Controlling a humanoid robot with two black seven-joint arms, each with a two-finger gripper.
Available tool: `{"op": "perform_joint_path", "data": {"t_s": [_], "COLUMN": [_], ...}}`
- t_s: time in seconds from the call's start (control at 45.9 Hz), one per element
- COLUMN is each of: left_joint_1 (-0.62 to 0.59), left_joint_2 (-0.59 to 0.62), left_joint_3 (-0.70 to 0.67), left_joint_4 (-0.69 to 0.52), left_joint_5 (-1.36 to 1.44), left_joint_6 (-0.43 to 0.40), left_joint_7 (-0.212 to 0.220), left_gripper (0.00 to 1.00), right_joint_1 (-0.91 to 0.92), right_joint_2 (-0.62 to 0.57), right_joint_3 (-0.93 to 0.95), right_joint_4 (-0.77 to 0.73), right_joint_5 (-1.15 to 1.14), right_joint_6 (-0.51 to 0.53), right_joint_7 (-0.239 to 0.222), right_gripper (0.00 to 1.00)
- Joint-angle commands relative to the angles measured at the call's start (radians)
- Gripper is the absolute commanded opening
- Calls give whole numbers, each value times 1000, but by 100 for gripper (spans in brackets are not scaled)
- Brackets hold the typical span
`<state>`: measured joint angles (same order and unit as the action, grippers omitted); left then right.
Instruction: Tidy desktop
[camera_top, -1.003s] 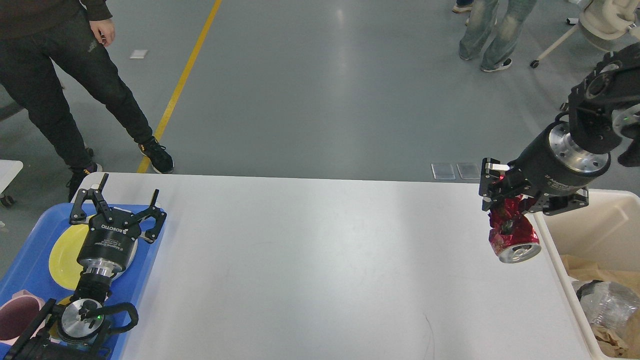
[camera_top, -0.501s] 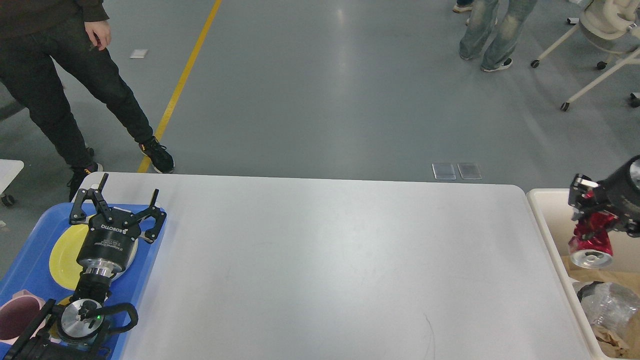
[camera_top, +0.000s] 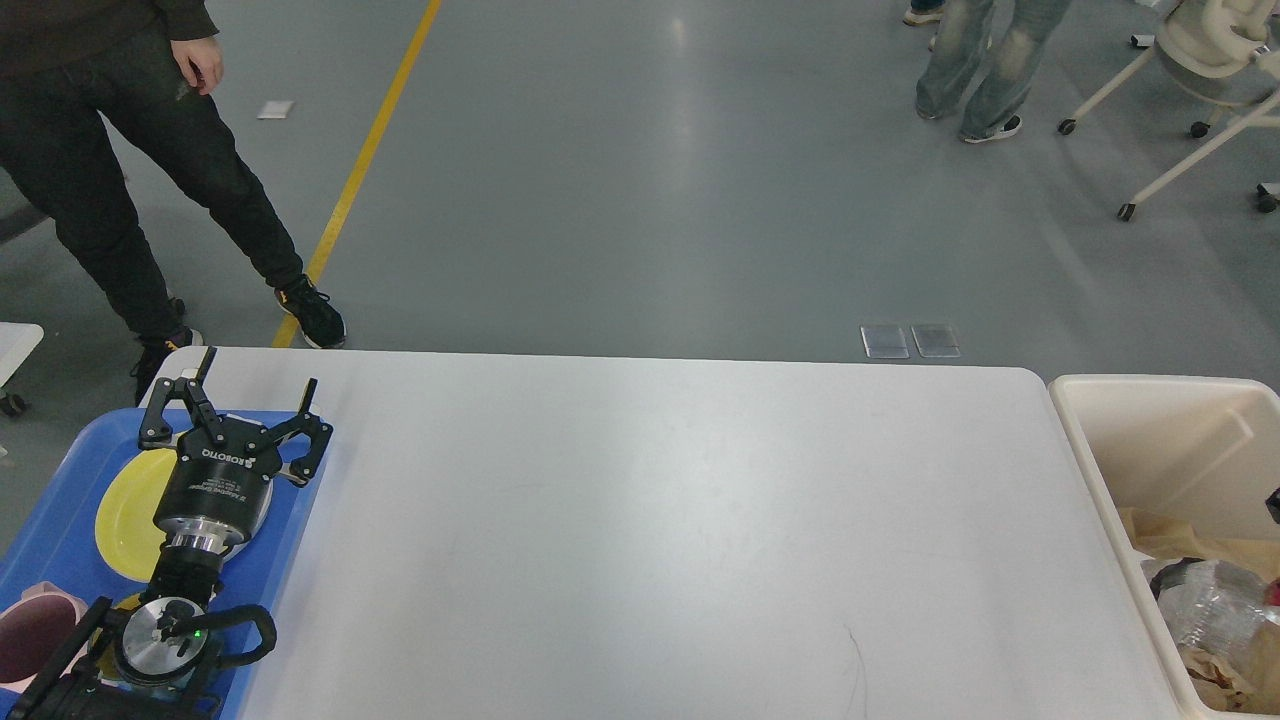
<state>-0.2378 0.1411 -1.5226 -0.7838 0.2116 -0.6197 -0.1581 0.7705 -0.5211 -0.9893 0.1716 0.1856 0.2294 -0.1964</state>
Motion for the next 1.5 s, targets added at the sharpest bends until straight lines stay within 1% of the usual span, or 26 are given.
{"op": "perform_joint_path", "data": {"t_s": [0.0, 0.065, 0.153, 0.392, 0.414, 0.436, 0.458, 0.48, 0.501, 0.807, 0.872, 0.937, 1.046, 1.09, 1.155, 1.221, 1.286, 1.351, 1.417, 1.46, 1.482], "left_joint_1": [0, 0, 0, 0, 0, 0, 0, 0, 0, 0, 0, 0, 0, 0, 0, 0, 0, 0, 0, 0, 0], "left_joint_2": [0, 0, 0, 0, 0, 0, 0, 0, 0, 0, 0, 0, 0, 0, 0, 0, 0, 0, 0, 0, 0], "left_joint_3": [-1, -1, -1, -1, -1, -1, -1, -1, -1, 1, -1, -1, -1, -1, -1, -1, -1, -1, -1, -1, -1], "left_joint_4": [0, 0, 0, 0, 0, 0, 0, 0, 0, 0, 0, 0, 0, 0, 0, 0, 0, 0, 0, 0, 0], "left_joint_5": [0, 0, 0, 0, 0, 0, 0, 0, 0, 0, 0, 0, 0, 0, 0, 0, 0, 0, 0, 0, 0], "left_joint_6": [0, 0, 0, 0, 0, 0, 0, 0, 0, 0, 0, 0, 0, 0, 0, 0, 0, 0, 0, 0, 0], "left_joint_7": [0, 0, 0, 0, 0, 0, 0, 0, 0, 0, 0, 0, 0, 0, 0, 0, 0, 0, 0, 0, 0], "left_gripper": [96, 96, 96, 96, 96, 96, 96, 96, 96, 96, 96, 96, 96, 96, 96, 96, 96, 96, 96, 96, 96], "right_joint_1": [-126, -183, -234, -240, -240, -238, -237, -237, -237, -231, -209, -151, -50, -21, 24, 99, 154, 127, 101, 85, 76], "right_joint_2": [96, 145, 185, 190, 190, 190, 188, 188, 190, 191, 182, 158, 101, 98, 99, 93, 61, 30, 26, 24, 24], "right_joint_3": [15, 15, 21, 43, 44, 44, 44, 46, 46, 61, 107, 242, 574, 697, 831, 940, 1099, 1230, 1352, 1458, 1519], "right_joint_4": [-63, -109, -164, -169, -169, -170, -169, -165, -162, -159, -161, -164, -158, -156, -135, -63, 58, 130, 189, 219, 233], "right_joint_5": [-2, -2, 9, 14, 14, 14, 15, 14, 15, 15, 17, 18, 17, 17, 14, 14, 15, 8, 3, 3, 2], "right_joint_6": [-117, -159, -185, -209, -214, -225, -245, -257, -262, -274, -278, -283, -271, -269, -266, -265, -260, -260, -259, -259, -257], "right_joint_7": [-1, -3, -5, -3, -1, -1, 3, 5, 5, 5, 6, 6, 6, 6, 9, 12, 11, 12, 15, 28, 41], "right_gripper": [0, 0, 0, 0, 20, 44, 75, 93, 100, 100, 100, 100, 100, 100, 100, 100, 100, 100, 100, 100, 100]}}
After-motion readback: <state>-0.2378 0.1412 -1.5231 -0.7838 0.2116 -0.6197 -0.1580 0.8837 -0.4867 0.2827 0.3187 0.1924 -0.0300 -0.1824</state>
